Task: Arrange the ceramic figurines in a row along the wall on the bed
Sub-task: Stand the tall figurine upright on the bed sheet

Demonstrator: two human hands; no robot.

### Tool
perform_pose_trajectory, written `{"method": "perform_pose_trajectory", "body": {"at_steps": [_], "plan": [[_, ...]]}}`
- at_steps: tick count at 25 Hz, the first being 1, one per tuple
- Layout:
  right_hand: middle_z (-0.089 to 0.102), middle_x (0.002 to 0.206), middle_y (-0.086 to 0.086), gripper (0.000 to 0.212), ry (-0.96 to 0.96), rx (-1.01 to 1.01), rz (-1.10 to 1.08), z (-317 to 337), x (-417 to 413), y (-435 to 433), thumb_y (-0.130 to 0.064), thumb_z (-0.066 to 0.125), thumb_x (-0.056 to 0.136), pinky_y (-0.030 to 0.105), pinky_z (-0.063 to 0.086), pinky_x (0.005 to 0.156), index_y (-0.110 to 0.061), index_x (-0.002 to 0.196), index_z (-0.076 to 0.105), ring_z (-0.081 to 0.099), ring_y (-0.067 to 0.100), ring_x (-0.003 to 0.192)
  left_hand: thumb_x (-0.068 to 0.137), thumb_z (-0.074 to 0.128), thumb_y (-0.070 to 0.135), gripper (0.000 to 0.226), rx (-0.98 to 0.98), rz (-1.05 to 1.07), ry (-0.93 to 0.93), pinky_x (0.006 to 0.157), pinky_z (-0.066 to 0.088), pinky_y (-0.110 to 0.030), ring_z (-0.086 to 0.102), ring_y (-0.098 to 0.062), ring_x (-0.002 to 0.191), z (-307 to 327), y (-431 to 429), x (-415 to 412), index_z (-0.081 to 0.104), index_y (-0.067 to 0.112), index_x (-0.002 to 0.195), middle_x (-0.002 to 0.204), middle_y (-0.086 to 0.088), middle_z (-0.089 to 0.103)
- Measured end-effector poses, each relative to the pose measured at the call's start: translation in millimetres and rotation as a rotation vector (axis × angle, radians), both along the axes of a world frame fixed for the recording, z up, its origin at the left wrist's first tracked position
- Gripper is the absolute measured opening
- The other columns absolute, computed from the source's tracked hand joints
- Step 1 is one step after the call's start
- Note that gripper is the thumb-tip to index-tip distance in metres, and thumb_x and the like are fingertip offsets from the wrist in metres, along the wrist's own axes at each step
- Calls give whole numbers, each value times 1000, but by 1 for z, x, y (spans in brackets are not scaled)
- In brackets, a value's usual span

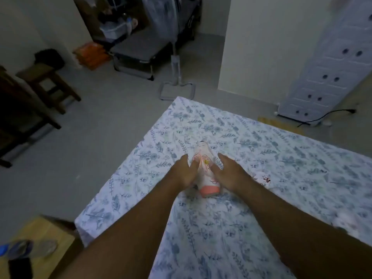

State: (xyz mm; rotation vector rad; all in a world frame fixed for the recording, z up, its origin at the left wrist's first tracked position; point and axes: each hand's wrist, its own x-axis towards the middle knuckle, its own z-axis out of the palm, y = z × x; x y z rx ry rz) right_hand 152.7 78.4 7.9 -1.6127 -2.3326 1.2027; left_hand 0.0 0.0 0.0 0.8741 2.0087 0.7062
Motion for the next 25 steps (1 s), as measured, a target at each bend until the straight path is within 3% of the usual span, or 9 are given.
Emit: {"method": "perform_pose_trajectory", "body": {"at_steps": [4, 6, 8, 10, 13, 15, 18, 22, 25], "plan": [[52, 145, 15, 61, 74, -216, -171, -34, -31, 6, -57, 42, 98, 40, 39, 106, -17, 144, 44, 51, 32, 128, 101, 39, 60, 69, -82, 76, -235, 102, 45, -36, 53, -34, 132, -40, 20, -14, 42, 9, 148, 148, -17, 52], [55, 143, 13, 61, 102, -178, -261, -39, -36, 7, -53, 47, 98, 40, 40, 105, -15, 146, 43, 53, 31, 127, 102, 44, 56, 64, -68, 67, -288, 104, 49, -47, 59, -38, 125, -47, 24, -15, 49, 7, 142, 139, -20, 60], [70, 118, -1, 62, 201, -177, -314, -36, -35, 11, -46, 59, 95, 39, 54, 87, -15, 146, 43, 68, 18, 104, 99, 56, 49, 62, -5, 90, -336, 97, 56, -47, 66, -31, 116, -49, 26, -24, 47, 10, 145, 133, -15, 64], [71, 87, -19, 68, 364, -248, -338, -34, -31, 14, -33, 73, 88, 22, 56, 61, -17, 147, 42, 73, 2, 78, 96, 65, 42, 66, 84, 98, -423, 78, 61, -32, 69, -18, 105, -40, 24, -38, 38, 19, 153, 129, -5, 64], [69, 106, -14, 86, 534, -227, -317, -29, -35, 14, -17, 84, 79, 13, 55, 62, -29, 151, 38, 69, 0, 96, 94, 72, 32, 70, 275, -13, -452, 75, 60, -21, 69, -7, 108, -28, 22, -60, 35, 35, 154, 130, 11, 62], [72, 110, -17, 77, 559, -142, -259, -30, -42, 12, -13, 85, 76, 15, 56, 72, -48, 136, 50, 66, -1, 105, 92, 75, 31, 63, 383, -70, -372, 84, 60, -24, 66, -4, 114, -24, 22, -70, 47, 37, 148, 130, 17, 65], [72, 106, -20, 68, 637, -95, -254, -38, -50, 2, -2, 81, 73, 16, 57, 71, -44, 122, 61, 69, -1, 100, 89, 79, 22, 57, 452, -121, -330, 91, 58, -26, 62, -4, 120, -26, 16, -79, 54, 35, 139, 130, 21, 64], [66, 115, -28, 77, 648, -11, -259, -44, -53, -15, -10, 83, 71, 10, 53, 76, -60, 121, 53, 64, -5, 107, 91, 77, 22, 58, 481, -151, -320, 96, 51, -18, 57, -3, 129, -36, 2, -79, 50, 33, 142, 136, 21, 60], [62, 117, -33, 80, 655, 17, -297, -45, -56, -20, -11, 84, 71, 7, 50, 78, -64, 119, 51, 61, -8, 110, 93, 74, 26, 59, 500, -147, -290, 100, 50, -20, 54, -5, 134, -39, 0, -78, 47, 31, 146, 142, 16, 58]]}}
